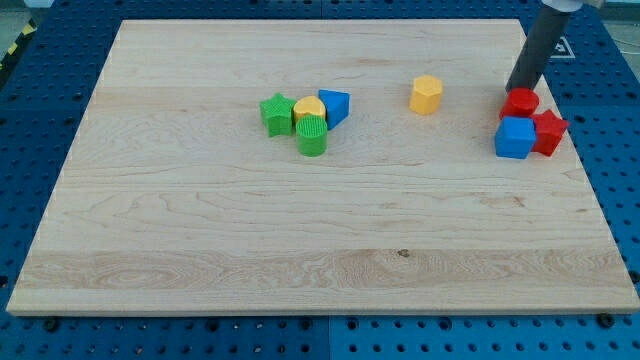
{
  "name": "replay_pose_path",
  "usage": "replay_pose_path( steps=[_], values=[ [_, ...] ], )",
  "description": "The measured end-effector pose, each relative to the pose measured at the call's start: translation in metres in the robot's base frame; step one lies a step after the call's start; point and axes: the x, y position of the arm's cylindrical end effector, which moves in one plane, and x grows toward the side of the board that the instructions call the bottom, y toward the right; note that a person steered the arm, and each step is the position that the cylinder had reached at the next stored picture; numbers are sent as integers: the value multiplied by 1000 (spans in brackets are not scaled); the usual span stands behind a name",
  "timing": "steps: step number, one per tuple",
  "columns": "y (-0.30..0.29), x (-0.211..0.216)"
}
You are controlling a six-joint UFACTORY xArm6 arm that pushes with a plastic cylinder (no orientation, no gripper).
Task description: Touch the left of the yellow hexagon
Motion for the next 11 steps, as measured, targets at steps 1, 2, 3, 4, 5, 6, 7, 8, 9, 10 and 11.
replay_pose_path(
  steps=[1, 2, 3, 4, 5, 6, 7, 8, 9, 10, 11],
  values=[
    [0, 9],
    [0, 7],
    [-23, -31],
    [-78, -67],
    [-136, -81],
    [-156, -72],
    [-160, -44],
    [-158, -9],
    [-150, 10],
    [-139, 17],
    [-139, 7]
  ],
)
